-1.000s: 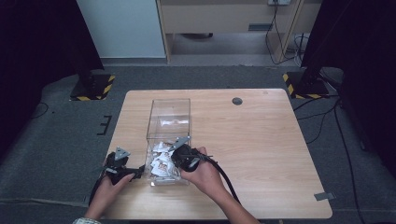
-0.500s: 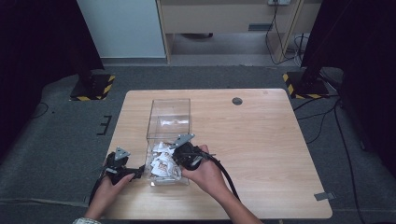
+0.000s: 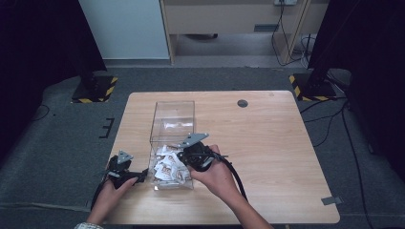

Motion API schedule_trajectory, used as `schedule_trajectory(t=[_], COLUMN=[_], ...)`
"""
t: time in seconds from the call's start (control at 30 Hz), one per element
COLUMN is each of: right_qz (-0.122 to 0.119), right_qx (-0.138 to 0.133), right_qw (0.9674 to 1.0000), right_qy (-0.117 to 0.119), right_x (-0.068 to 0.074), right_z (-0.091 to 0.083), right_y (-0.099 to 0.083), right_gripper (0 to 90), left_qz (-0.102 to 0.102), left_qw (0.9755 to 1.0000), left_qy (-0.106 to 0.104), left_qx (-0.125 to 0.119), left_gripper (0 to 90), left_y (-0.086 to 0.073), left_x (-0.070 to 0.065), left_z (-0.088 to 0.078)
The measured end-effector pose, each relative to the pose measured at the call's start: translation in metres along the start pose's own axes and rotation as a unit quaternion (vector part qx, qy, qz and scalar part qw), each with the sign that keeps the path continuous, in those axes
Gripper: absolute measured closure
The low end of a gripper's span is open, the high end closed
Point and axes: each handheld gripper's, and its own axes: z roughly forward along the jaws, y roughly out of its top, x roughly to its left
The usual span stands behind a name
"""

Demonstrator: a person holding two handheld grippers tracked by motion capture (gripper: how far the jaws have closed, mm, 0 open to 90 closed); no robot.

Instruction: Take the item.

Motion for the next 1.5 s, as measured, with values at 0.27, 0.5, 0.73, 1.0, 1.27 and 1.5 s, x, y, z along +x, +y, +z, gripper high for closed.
schedule_trajectory(t=[0.27,0.5,0.73,1.0,1.27,1.5], right_qz=[0.002,0.006,0.007,0.014,0.019,0.030], right_qx=[-0.009,-0.021,-0.026,-0.026,-0.025,-0.022], right_qw=[0.9999,0.9997,0.9992,0.9988,0.9981,0.9972], right_qy=[-0.005,-0.015,-0.028,-0.039,-0.052,-0.065], right_x=[-0.005,-0.011,-0.021,-0.033,-0.043,-0.055], right_z=[-0.010,-0.021,-0.032,-0.038,-0.043,-0.048], right_y=[0.002,0.002,-0.002,-0.009,-0.014,-0.023], right_gripper=[88.4,88.5,88.6,88.7,88.7,88.7], left_qz=[0.000,0.000,0.000,0.000,0.000,0.000], left_qw=[1.0000,1.0000,1.0000,1.0000,1.0000,1.0000], left_qy=[0.000,0.000,0.000,0.000,0.000,0.000], left_qx=[0.000,0.000,0.000,0.000,0.000,0.000], left_gripper=[0.0,0.0,0.0,0.0,0.0,0.0], left_y=[0.000,0.000,0.000,0.000,0.000,0.000], left_x=[0.000,0.000,0.000,0.000,0.000,0.000], left_z=[0.000,0.000,0.000,0.000,0.000,0.000])
